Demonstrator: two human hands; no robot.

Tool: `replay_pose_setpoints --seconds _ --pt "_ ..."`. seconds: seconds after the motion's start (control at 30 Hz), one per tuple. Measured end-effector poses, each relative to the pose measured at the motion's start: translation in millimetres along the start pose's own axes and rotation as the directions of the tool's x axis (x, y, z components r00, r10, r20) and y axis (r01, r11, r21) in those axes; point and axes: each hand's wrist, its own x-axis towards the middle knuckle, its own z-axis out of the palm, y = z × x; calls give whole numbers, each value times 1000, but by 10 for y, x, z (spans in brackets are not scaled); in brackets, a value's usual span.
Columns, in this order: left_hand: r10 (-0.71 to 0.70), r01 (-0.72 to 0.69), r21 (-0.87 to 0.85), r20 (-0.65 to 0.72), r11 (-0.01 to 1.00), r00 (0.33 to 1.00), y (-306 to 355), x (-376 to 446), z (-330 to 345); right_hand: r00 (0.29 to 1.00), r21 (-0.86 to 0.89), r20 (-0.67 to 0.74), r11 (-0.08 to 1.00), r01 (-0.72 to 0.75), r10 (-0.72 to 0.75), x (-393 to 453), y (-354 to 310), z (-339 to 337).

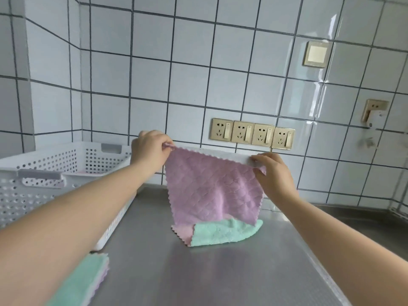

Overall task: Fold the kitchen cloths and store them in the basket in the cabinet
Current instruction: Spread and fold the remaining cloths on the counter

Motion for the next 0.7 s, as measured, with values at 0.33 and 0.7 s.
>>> replay_pose_setpoints --seconds 0.33,0.7 --pt "174 -18 -341 433 940 884 -66 -1616 -887 993 50 110 997 -50 44 -1517 -41 -374" --pt "165 141 -342 724 929 670 -81 -2843 -1043 922 162 370 970 -184 113 -2785 153 -532"
